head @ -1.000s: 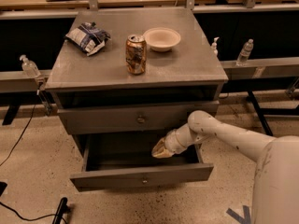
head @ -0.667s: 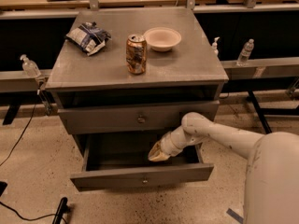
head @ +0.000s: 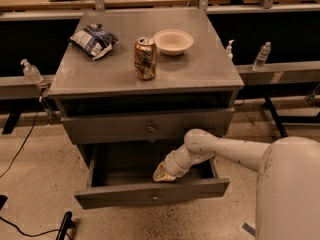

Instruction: Open middle drawer

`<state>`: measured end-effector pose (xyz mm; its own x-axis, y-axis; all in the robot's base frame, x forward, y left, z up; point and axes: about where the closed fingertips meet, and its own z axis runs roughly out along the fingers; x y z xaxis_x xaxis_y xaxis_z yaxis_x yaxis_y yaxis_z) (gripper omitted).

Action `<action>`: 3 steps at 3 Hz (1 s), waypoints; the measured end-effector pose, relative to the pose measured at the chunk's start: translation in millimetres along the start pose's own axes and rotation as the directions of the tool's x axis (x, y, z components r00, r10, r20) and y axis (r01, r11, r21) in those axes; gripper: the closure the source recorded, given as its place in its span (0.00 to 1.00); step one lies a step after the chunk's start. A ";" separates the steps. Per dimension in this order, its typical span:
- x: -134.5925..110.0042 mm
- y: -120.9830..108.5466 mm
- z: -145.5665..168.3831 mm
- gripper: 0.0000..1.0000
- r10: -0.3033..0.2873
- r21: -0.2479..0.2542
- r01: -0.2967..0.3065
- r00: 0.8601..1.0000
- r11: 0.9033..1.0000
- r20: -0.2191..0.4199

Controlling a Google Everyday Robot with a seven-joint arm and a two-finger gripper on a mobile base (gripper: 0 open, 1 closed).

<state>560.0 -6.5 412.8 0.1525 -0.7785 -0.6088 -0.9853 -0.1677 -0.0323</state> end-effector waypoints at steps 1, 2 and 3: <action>0.0 0.1 0.0 1.00 0.000 0.000 0.000 1.000 1.000 0.000; -4.7 9.8 0.8 1.00 -0.010 -0.002 0.011 0.999 1.000 0.051; -10.5 20.3 -8.3 1.00 -0.026 0.014 0.025 0.991 1.000 0.128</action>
Offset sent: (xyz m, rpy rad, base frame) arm -0.0616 0.0074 0.0188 0.3108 0.0197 0.0651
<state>539.0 -6.8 425.1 0.1673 -0.6903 -0.7039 -0.9823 -0.1781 -0.0587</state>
